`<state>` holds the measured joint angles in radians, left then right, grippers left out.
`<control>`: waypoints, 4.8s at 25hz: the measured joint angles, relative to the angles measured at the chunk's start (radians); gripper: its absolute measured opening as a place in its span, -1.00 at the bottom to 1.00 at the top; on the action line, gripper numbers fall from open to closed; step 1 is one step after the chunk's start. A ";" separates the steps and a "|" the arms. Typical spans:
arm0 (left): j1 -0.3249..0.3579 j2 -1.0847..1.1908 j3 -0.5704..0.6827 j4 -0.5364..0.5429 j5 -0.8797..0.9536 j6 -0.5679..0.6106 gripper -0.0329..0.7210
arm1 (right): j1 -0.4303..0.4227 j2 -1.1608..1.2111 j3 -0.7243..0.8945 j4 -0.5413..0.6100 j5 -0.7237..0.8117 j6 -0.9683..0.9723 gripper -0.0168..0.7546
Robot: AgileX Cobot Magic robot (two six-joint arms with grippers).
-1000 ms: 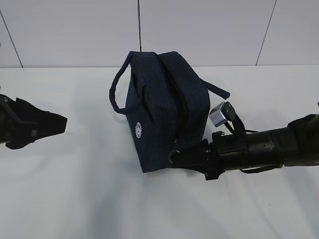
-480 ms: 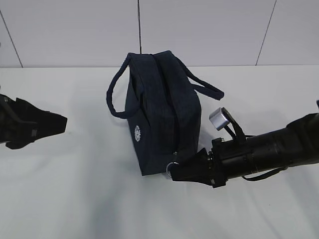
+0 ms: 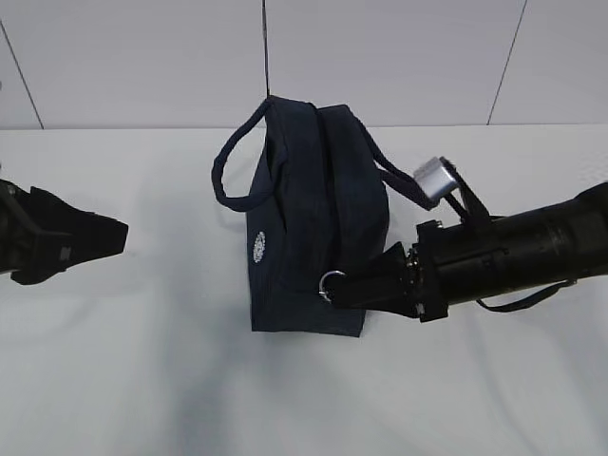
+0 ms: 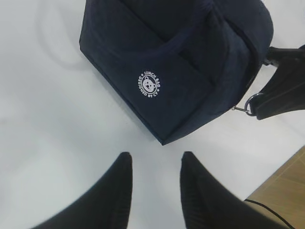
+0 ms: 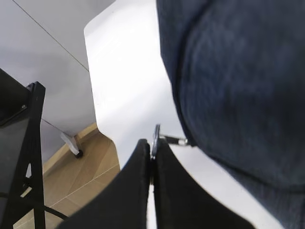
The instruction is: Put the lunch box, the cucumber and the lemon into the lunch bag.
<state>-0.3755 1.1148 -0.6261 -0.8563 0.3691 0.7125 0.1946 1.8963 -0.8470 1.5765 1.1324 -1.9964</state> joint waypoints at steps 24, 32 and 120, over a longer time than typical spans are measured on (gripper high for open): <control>0.000 0.002 0.000 -0.004 0.071 0.000 -0.26 | 0.000 -0.119 -0.285 -0.050 -0.082 0.267 -0.94; 0.000 0.042 0.000 -0.194 0.124 0.133 0.04 | 0.000 -0.119 -0.288 -0.050 -0.082 0.282 -0.94; -0.255 0.587 -0.187 -0.940 0.033 0.826 -0.04 | 0.010 -0.117 -0.331 -0.047 -0.244 0.335 -0.94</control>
<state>-0.6303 1.7019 -0.8127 -1.7958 0.4019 1.5385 0.2046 1.7789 -1.1783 1.5295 0.8886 -1.6613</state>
